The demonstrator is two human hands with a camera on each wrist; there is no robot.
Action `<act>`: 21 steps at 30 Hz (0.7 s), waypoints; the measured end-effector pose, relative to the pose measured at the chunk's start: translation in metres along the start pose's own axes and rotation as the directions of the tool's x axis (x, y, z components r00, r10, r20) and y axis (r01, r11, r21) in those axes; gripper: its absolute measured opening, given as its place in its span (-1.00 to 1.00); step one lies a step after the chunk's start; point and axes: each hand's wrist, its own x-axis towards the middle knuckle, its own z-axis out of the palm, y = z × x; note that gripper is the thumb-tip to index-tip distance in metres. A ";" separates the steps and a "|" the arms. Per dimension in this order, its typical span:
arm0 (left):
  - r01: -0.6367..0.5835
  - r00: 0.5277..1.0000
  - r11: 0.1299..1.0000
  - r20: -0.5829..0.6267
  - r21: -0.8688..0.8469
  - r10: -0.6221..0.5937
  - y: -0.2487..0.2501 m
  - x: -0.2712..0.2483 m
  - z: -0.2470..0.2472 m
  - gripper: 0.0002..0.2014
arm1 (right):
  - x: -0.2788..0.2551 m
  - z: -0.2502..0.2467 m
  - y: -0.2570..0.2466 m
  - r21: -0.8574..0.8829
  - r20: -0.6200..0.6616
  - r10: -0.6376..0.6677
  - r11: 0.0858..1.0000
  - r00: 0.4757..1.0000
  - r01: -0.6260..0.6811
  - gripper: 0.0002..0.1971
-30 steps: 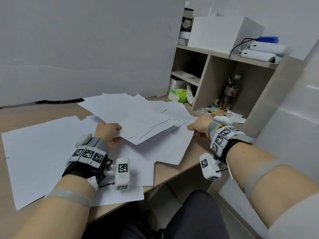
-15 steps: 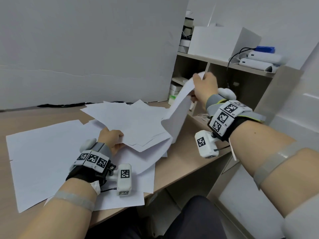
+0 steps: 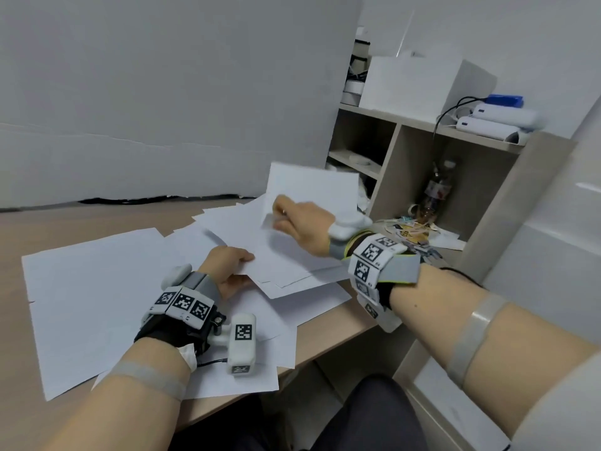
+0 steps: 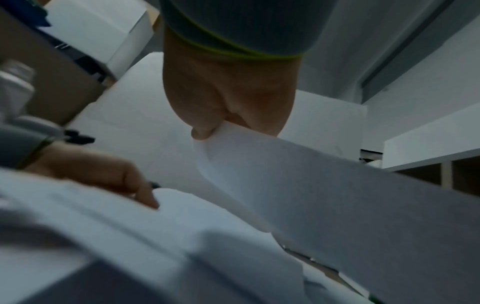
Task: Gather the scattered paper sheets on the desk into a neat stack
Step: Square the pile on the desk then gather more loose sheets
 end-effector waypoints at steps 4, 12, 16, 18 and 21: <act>0.052 0.997 0.998 0.052 -0.024 -0.051 -0.001 -0.001 0.001 -0.81 | -0.004 0.026 0.001 -0.069 0.139 -0.030 0.997 0.990 0.040 -0.92; 0.066 0.995 0.997 0.071 -0.046 -0.063 -0.004 -0.001 -0.002 -0.68 | -0.013 0.036 -0.006 0.038 0.117 -0.084 0.996 0.990 0.080 -0.93; 0.089 0.992 0.990 0.083 0.107 -0.098 -0.004 0.000 -0.003 -0.65 | -0.018 0.047 -0.008 0.047 0.139 -0.134 0.991 0.981 0.129 -0.90; 0.067 0.995 0.979 0.060 0.193 -0.080 -0.006 0.000 0.000 -0.75 | -0.019 0.049 -0.002 0.050 0.179 -0.098 0.995 0.979 0.091 -0.79; 0.041 0.999 0.969 -0.001 0.243 -0.042 -0.005 -0.002 0.001 -0.84 | -0.023 0.039 0.014 0.086 0.253 -0.002 0.996 0.967 -0.021 -0.54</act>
